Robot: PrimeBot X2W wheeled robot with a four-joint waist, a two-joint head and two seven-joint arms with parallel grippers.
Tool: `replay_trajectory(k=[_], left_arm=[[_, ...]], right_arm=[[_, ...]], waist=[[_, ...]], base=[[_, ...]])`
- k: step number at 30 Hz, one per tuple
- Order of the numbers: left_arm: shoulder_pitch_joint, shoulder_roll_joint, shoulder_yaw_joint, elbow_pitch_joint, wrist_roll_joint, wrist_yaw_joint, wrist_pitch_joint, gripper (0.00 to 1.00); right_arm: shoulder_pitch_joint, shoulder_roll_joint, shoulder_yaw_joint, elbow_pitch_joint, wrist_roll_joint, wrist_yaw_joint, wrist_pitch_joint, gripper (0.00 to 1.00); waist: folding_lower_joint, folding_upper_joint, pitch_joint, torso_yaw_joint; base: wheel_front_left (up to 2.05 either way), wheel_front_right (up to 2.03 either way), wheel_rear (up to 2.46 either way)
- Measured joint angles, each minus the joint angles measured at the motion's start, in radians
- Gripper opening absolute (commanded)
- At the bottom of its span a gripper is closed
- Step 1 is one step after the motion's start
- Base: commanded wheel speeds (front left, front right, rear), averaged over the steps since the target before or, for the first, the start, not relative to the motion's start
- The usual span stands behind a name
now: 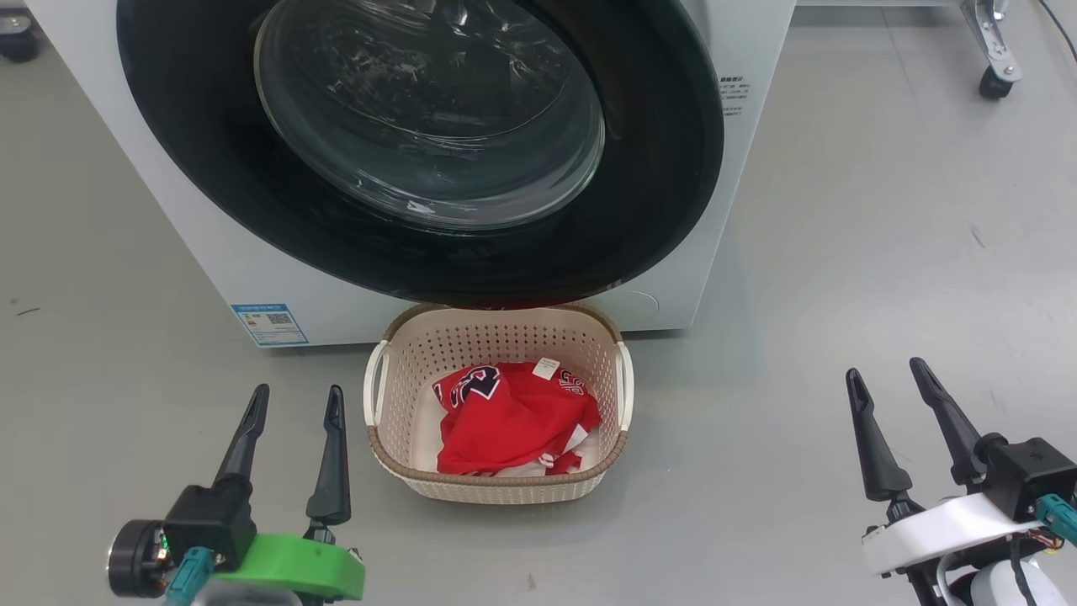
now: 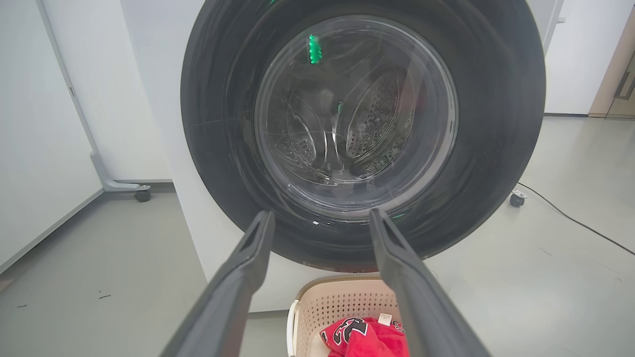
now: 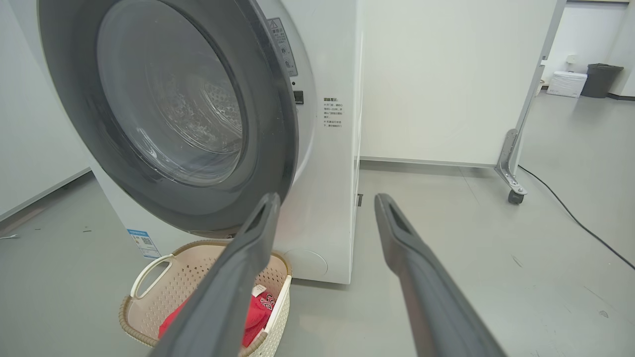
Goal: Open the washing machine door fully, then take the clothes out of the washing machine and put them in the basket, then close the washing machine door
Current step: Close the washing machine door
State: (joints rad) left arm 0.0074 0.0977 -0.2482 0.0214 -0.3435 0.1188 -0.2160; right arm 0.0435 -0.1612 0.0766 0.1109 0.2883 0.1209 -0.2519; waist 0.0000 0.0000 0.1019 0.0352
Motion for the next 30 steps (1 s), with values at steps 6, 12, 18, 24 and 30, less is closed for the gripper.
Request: replay_trajectory(k=[6,12,18,24,30], left_arm=[[0.003,-0.013,0.014,-0.004,0.015,0.0,0.005,1.0],[0.004,-0.02,0.019,-0.01,0.029,0.0,0.012,1.0],[0.004,-0.025,0.002,-0.03,0.042,0.0,0.021,1.0],[0.003,-0.032,-0.013,-0.045,0.056,0.0,0.024,1.0],[0.001,-0.042,-0.024,-0.064,0.06,0.0,0.027,1.0]], right_arm=[[0.002,0.0,-0.003,-0.004,-0.002,0.0,0.0,0.0],[0.002,-0.002,-0.014,-0.005,-0.002,0.0,0.0,0.0],[0.0,-0.029,-0.026,-0.009,-0.002,0.0,0.0,0.0],[-0.056,-0.064,-0.024,-0.011,-0.011,0.0,0.0,0.0],[-0.158,-0.108,0.001,-0.016,-0.028,0.001,0.017,0.0]], waist=[[0.0,0.0,0.001,0.003],[0.0,0.0,0.004,0.009],[0.0,0.0,0.014,0.031],[0.0,0.0,0.036,0.062],[0.0,0.0,0.07,0.099]], base=[[0.0,0.0,0.0],[0.0,0.0,0.0],[0.0,0.0,0.0],[0.0,0.0,0.0],[0.0,0.0,0.0]])
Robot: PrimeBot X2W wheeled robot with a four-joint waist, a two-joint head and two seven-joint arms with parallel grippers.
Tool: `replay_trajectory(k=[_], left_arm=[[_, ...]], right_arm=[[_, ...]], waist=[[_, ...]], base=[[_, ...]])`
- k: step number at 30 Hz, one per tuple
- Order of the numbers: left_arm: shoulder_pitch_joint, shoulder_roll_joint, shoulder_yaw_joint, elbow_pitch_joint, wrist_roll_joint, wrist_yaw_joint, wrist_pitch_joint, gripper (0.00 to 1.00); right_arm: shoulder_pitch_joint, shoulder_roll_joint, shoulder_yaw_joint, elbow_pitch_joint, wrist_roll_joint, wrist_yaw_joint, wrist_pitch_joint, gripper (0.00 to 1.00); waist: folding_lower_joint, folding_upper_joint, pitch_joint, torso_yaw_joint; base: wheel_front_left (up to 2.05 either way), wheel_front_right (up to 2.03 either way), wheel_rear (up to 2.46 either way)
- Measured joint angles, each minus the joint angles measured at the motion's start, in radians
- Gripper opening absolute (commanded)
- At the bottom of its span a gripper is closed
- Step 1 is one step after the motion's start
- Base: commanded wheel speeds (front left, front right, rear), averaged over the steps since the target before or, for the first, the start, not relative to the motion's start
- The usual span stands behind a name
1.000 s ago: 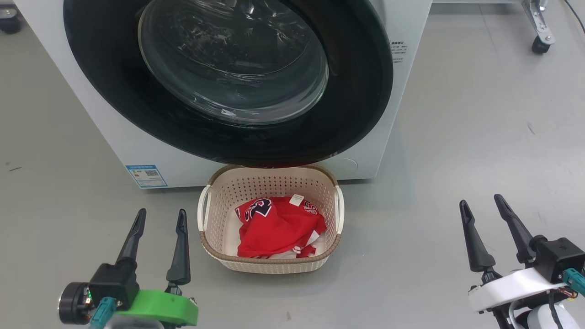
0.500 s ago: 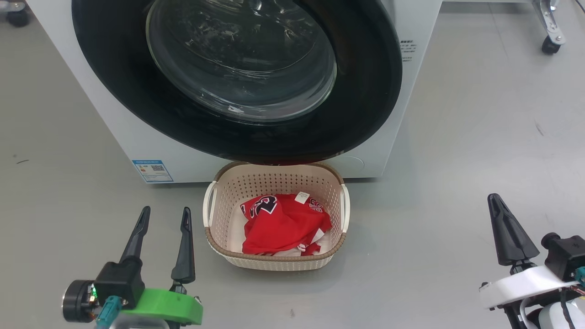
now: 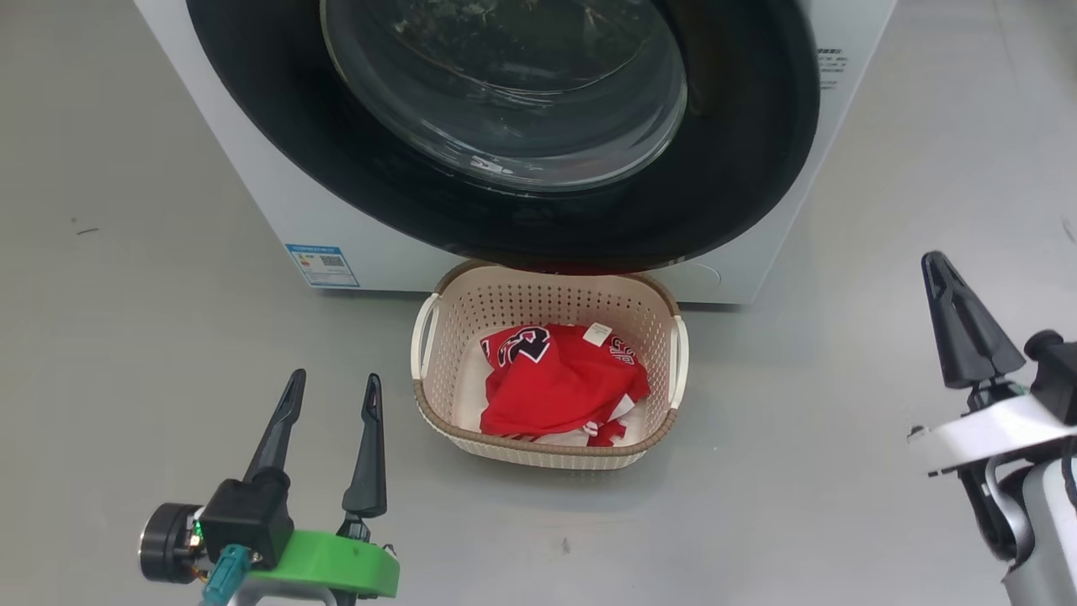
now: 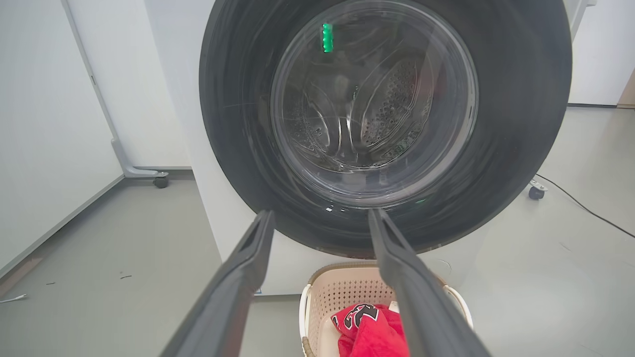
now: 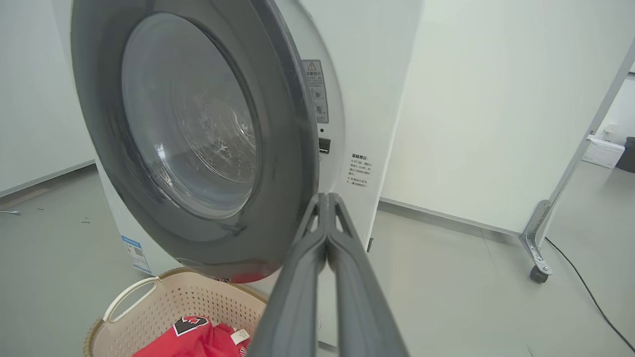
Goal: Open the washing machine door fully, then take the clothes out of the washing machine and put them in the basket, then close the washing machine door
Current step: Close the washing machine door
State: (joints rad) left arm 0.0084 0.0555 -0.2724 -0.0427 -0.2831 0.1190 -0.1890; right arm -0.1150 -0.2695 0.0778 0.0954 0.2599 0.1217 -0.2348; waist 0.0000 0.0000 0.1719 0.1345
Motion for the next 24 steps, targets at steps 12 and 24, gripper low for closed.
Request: replay_trajectory(k=[12,24], left_arm=[[-0.054,-0.007,-0.063,-0.028,0.0,0.0,-0.008,1.0],[-0.112,-0.009,-0.096,-0.03,-0.004,0.0,-0.033,1.0]], right_arm=[[-0.249,-0.101,0.082,-0.027,-0.015,0.0,0.072,0.0],[-0.438,-0.182,0.194,-0.013,0.047,0.0,0.126,0.0]], waist=[[0.0,0.0,0.096,0.091],[0.0,0.0,0.197,0.177]], base=[[0.0,0.0,0.0],[0.0,0.0,0.0]])
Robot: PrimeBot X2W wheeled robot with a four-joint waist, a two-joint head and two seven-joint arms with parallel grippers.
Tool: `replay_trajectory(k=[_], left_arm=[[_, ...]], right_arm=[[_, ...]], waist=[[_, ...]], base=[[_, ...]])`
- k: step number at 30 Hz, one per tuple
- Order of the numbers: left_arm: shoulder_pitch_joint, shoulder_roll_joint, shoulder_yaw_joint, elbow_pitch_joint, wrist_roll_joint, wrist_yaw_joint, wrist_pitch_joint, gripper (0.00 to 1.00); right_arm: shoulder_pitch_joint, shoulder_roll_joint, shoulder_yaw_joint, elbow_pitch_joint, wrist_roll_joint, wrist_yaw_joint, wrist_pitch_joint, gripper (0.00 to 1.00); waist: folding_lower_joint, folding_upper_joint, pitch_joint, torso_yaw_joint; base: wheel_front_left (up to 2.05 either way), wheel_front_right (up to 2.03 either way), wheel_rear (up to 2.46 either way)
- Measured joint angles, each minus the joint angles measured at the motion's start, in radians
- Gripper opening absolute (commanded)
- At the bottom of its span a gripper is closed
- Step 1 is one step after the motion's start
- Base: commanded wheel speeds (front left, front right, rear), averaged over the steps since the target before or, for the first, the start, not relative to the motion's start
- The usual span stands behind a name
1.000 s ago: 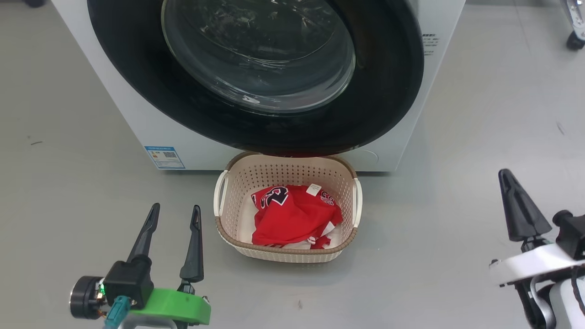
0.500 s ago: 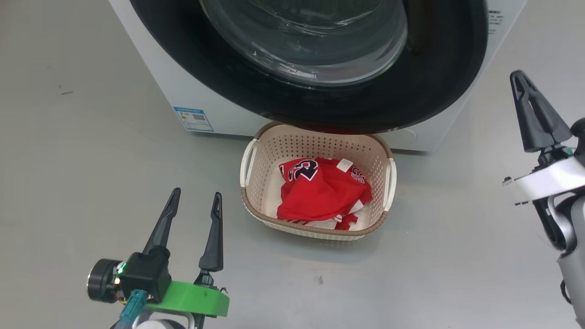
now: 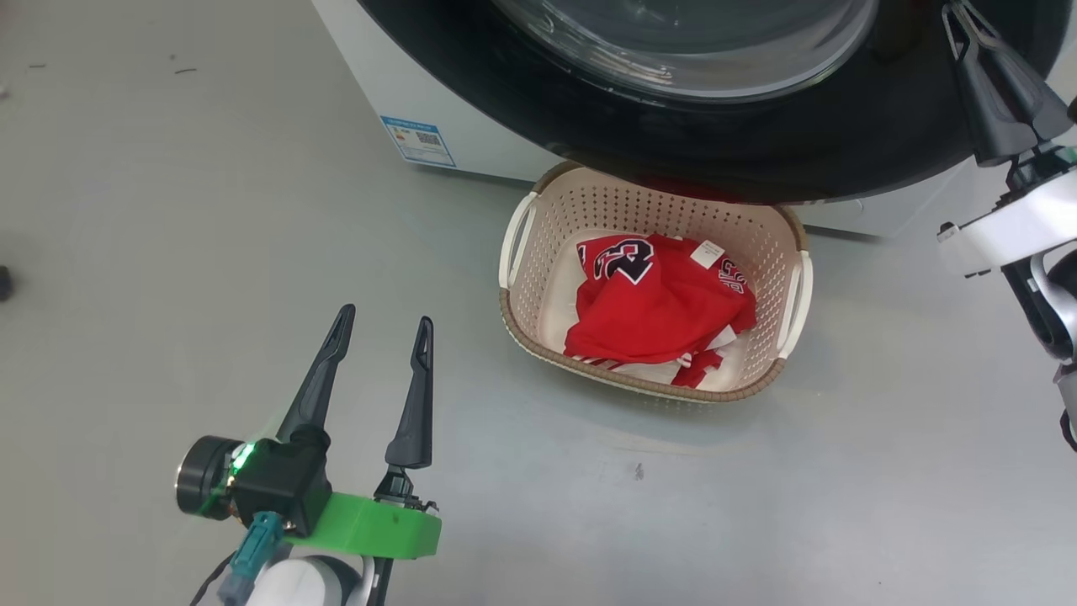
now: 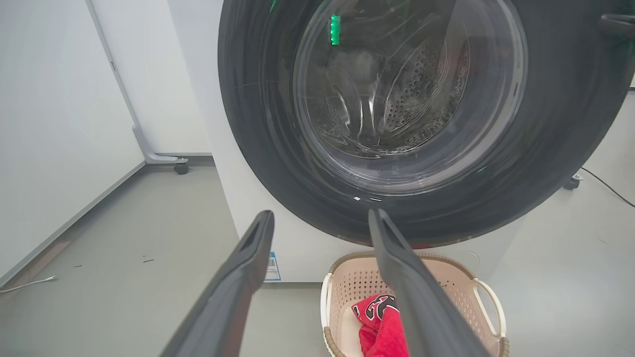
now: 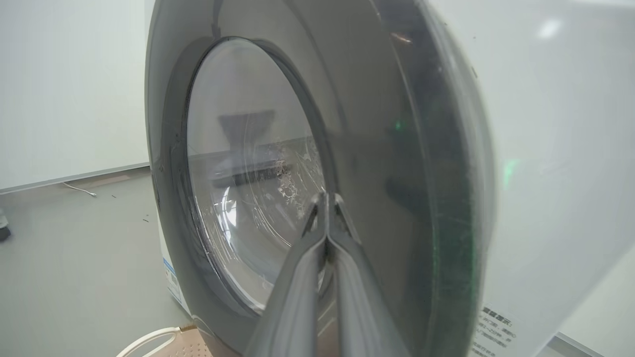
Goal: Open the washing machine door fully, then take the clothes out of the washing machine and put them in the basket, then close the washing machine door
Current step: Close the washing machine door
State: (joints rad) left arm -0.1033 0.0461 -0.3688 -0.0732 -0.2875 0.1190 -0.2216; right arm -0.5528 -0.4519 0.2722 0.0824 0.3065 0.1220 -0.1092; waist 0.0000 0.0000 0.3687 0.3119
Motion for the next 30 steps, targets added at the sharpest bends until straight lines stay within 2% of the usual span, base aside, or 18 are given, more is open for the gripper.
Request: replay_trajectory(k=[8,23,30], left_arm=[[-0.005,-0.001,-0.012,0.005,-0.038,0.0,-0.01,1.0],[-0.036,-0.002,-0.035,0.021,-0.054,0.0,-0.019,1.0],[-0.054,-0.003,-0.059,0.025,-0.062,0.0,-0.027,1.0]], right_arm=[[-0.074,-0.03,0.059,0.04,0.08,0.0,0.025,0.0],[-0.17,-0.061,0.064,0.102,0.209,0.009,0.044,0.0],[-0.252,-0.095,0.072,0.156,0.241,0.009,0.063,0.0]], waist=[[0.0,0.0,0.041,0.021],[0.0,0.0,0.06,0.025],[0.0,0.0,0.075,0.039]], base=[[0.0,0.0,0.0],[0.0,0.0,0.0],[0.0,0.0,0.0]])
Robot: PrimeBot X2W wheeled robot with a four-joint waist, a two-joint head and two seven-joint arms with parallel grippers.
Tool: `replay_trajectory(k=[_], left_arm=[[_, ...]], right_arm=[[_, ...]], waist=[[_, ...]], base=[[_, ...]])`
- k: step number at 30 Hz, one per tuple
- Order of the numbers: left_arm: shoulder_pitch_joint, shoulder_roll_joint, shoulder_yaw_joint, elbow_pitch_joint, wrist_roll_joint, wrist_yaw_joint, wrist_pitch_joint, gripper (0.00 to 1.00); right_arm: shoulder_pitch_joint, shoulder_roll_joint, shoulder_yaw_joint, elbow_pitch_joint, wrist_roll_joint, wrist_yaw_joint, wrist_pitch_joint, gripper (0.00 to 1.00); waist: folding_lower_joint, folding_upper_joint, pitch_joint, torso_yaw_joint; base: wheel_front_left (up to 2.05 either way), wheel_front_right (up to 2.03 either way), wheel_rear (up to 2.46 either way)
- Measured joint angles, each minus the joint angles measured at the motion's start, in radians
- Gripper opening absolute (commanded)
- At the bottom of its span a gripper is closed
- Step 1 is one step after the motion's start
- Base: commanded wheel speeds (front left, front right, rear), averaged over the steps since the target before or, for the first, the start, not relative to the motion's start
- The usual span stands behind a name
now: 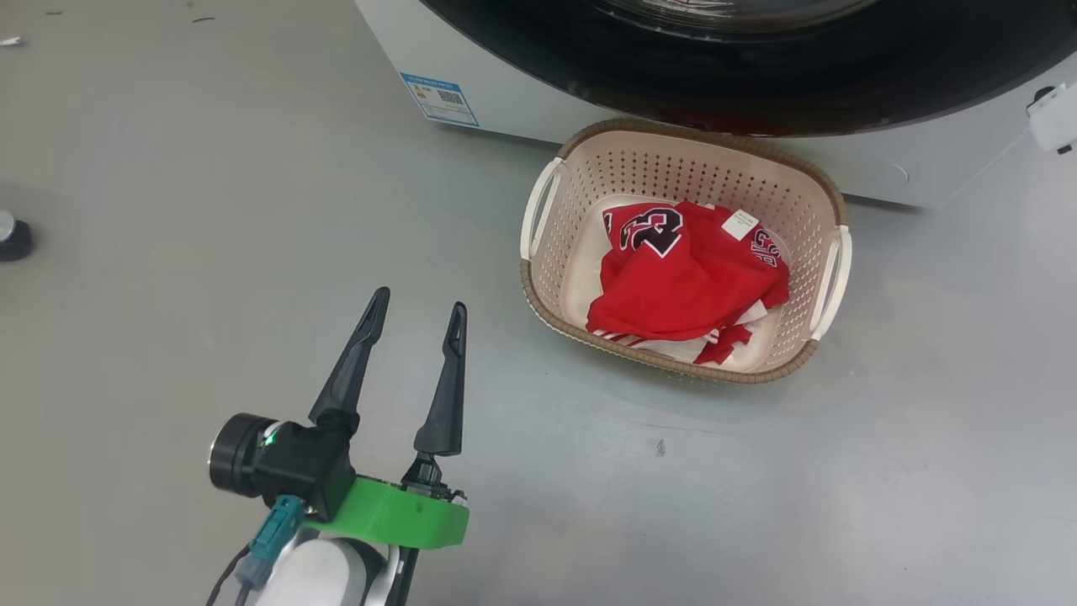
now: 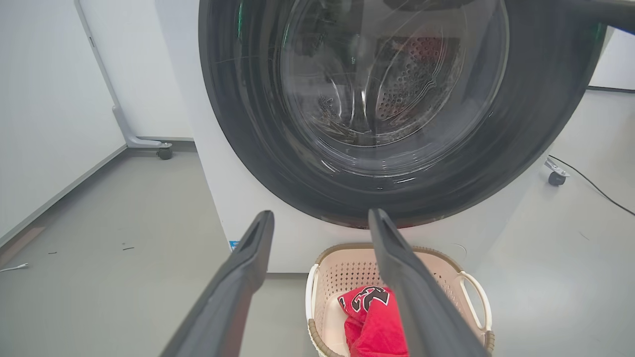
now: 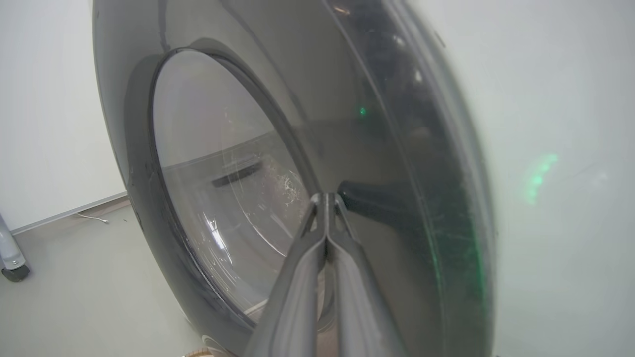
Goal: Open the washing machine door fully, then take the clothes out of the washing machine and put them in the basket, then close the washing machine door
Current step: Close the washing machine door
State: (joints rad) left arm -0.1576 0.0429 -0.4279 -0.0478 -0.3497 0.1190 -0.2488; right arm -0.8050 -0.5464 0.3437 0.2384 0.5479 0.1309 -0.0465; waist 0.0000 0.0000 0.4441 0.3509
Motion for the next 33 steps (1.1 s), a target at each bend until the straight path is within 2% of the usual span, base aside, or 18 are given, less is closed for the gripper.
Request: replay_trajectory(k=[16,21,26,33], left_arm=[[-0.027,-0.001,-0.012,0.013,0.0,0.0,0.0,1.0],[-0.029,-0.001,0.0,0.019,0.0,0.0,-0.003,1.0],[-0.029,-0.001,0.012,0.026,0.001,0.0,-0.003,1.0],[-0.031,-0.002,0.019,0.043,0.007,0.0,-0.003,1.0]], right_arm=[[-0.09,-0.017,0.019,0.1,0.024,0.012,0.005,0.0],[-0.092,-0.003,0.053,0.113,0.045,0.007,-0.023,0.0],[-0.079,0.04,0.063,0.117,0.103,0.004,-0.062,0.0],[0.018,0.056,0.089,0.123,0.152,0.0,-0.115,0.0]], waist=[[0.0,0.0,0.011,0.028],[0.0,0.0,0.003,0.02],[0.0,0.0,-0.01,0.002],[0.0,0.0,-0.037,-0.025]], base=[[0.0,0.0,0.0],[0.0,0.0,0.0],[0.0,0.0,0.0],[0.0,0.0,0.0]])
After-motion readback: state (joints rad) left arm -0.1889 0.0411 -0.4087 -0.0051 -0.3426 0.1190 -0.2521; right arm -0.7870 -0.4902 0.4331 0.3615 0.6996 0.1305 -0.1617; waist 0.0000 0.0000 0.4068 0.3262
